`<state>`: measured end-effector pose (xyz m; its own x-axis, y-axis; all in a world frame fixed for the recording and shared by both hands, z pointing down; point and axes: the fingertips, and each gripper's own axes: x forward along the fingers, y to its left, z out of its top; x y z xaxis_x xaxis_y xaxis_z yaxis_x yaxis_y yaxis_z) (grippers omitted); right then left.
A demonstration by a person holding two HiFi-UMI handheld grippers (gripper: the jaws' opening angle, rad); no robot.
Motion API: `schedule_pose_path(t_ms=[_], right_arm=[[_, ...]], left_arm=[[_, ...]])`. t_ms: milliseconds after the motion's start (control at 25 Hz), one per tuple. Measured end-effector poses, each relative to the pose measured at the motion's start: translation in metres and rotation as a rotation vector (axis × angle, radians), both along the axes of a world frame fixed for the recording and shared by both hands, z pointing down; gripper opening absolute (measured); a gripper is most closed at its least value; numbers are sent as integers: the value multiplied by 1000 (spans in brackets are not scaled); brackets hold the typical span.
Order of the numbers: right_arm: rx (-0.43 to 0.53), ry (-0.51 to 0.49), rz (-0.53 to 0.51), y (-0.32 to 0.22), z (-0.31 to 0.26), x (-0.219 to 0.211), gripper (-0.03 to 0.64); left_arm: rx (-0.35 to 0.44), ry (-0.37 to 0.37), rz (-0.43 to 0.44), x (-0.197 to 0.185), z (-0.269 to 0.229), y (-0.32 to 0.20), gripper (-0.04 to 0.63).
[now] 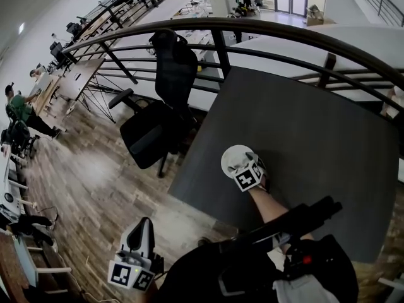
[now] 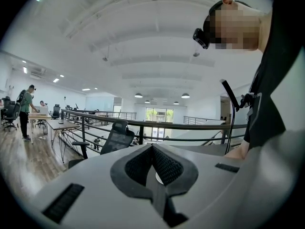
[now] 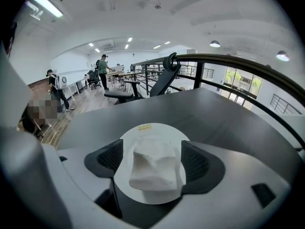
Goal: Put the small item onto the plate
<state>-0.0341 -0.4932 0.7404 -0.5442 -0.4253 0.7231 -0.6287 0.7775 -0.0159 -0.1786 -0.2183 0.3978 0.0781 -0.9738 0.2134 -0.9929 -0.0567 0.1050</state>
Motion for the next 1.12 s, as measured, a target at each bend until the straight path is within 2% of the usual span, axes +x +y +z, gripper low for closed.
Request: schedule_pose_path(t_ms=[160, 200, 240, 360, 480, 600, 760, 920, 1120], right_arm=[[54, -89, 38, 2, -30, -6, 379], [58, -117, 41, 5, -39, -8, 357], [61, -142, 43, 8, -49, -10, 306], [87, -211, 50, 19, -78, -13, 273], [96, -317, 77, 32, -114, -16, 192], [147, -382, 125, 40, -144, -10, 142], [230, -434, 201, 55, -184, 2, 55], [290, -464, 247, 73, -215, 14, 46], [289, -440, 286, 96, -229, 19, 17]], left_arm=[[17, 3, 53, -3, 7, -10, 5], [21, 3, 71, -2, 8, -14, 5], [25, 4, 90, -1, 10, -17, 5], [34, 19, 146, 2, 12, -24, 5], [44, 18, 213, 2, 11, -30, 5], [66, 18, 277, 1, 14, -37, 5], [67, 43, 342, 4, 17, -37, 5], [86, 64, 424, 9, 19, -37, 5], [107, 62, 496, 9, 26, -34, 5]])
